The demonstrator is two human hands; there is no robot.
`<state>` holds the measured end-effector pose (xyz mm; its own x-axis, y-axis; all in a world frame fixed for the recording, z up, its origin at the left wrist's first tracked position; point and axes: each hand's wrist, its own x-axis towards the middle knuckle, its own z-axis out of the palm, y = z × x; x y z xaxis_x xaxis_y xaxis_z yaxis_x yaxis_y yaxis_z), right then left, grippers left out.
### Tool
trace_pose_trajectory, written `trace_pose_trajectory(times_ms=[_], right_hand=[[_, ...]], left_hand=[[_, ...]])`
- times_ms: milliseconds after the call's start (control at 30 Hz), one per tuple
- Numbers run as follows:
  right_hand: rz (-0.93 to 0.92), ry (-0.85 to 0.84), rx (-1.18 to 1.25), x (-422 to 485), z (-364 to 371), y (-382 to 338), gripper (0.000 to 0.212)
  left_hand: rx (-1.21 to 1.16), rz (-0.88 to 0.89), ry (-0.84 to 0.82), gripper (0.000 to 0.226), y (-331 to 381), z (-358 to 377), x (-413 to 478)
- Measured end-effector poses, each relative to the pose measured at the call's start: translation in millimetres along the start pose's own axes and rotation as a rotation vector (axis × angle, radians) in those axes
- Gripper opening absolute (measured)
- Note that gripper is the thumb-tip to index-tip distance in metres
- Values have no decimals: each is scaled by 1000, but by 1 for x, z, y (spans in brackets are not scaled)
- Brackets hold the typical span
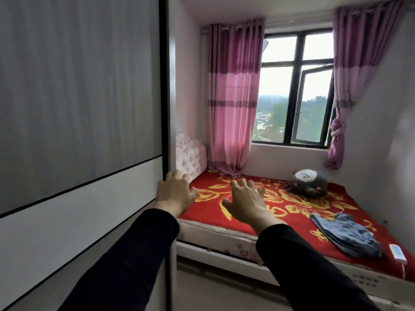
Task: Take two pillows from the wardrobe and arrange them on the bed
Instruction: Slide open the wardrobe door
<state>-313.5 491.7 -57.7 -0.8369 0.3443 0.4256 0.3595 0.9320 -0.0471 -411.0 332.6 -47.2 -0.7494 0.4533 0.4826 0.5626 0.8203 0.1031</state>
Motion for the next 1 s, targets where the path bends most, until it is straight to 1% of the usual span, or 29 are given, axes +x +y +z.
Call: trace_pose_trajectory(times_ms=[200, 367, 500, 567, 733, 867, 1000], right_hand=[[-118, 5, 50, 125, 73, -9, 47], [-231, 16, 114, 214, 124, -26, 47], [-340, 62, 223, 274, 155, -47, 46], [-430, 96, 245, 305, 168, -59, 49], [-726, 233, 334, 370, 193, -87, 56], [-973, 330, 395, 400, 201, -108, 67], [-1140, 394, 445, 417, 205, -130, 76]], left_hand=[[97, -30, 42, 45, -37, 71, 94], [124, -35, 146, 41, -66, 106, 161], [232, -60, 206, 42, -90, 127, 201], [280, -108, 234, 42, -101, 137, 216], [393, -247, 309, 50, -131, 152, 241], [517, -381, 390, 52, -147, 155, 242], [645, -452, 442, 54, -158, 157, 231]])
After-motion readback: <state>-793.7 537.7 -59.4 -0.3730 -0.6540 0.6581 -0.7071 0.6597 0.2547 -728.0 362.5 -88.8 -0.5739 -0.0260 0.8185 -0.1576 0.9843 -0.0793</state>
